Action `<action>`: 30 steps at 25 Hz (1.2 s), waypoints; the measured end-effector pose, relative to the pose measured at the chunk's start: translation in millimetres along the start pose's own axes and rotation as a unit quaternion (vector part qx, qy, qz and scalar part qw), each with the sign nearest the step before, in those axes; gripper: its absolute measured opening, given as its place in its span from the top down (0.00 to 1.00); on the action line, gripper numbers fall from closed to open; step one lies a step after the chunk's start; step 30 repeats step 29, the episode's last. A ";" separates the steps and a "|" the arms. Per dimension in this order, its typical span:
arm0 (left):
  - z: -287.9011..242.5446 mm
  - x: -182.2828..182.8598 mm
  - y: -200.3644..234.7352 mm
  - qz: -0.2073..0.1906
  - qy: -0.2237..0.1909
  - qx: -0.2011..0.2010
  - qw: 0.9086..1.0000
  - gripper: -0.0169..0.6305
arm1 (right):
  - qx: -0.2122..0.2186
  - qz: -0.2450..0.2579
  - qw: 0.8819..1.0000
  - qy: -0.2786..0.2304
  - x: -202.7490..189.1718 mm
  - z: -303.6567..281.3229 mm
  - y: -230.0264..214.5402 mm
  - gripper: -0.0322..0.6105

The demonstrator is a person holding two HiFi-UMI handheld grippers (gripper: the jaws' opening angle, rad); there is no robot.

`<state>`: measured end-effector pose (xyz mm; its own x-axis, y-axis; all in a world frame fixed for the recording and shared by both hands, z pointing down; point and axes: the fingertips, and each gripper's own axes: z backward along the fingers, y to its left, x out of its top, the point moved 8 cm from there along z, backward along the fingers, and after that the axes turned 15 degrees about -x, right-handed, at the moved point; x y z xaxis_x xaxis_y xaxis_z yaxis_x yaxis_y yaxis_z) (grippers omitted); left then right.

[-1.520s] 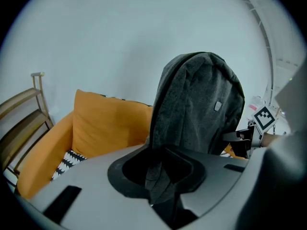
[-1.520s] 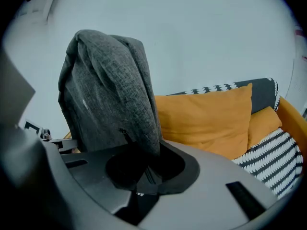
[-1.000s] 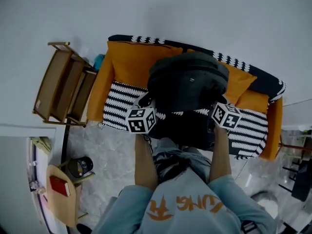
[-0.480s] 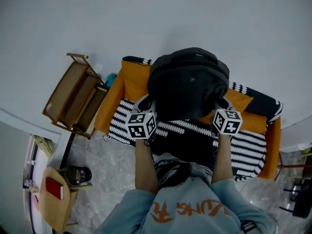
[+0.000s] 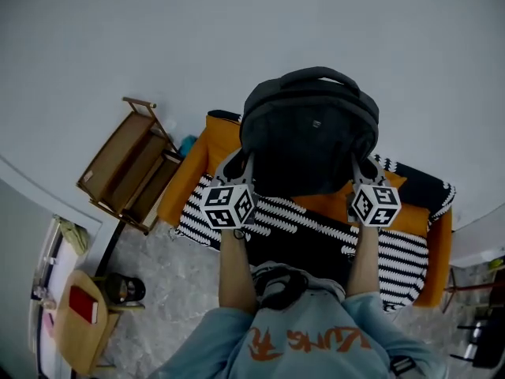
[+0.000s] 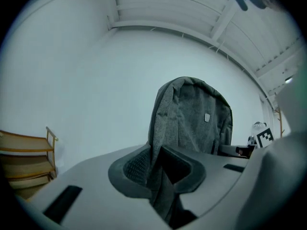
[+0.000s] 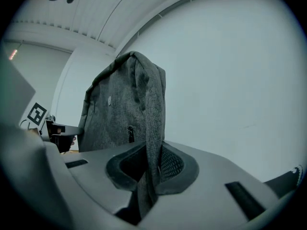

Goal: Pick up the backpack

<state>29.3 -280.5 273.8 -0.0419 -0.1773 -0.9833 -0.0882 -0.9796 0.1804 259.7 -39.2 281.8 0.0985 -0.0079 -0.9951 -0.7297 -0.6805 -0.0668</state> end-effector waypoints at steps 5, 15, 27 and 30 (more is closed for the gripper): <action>3.1 4.8 -17.4 0.007 -0.030 -0.006 0.999 0.85 | 0.003 -0.004 1.000 -0.015 13.2 7.9 -10.3 0.89; 18.1 -3.0 -41.4 0.023 -0.049 0.009 0.998 0.86 | 0.019 -0.016 1.000 -0.010 10.1 23.9 -20.4 0.89; 22.7 -10.8 -45.7 0.029 -0.059 0.017 0.998 0.86 | 0.032 -0.009 0.999 -0.016 12.3 23.8 -21.6 0.89; 20.8 -10.7 -46.4 0.029 -0.062 0.016 0.998 0.86 | 0.034 -0.007 0.999 -0.020 14.4 22.6 -22.4 0.89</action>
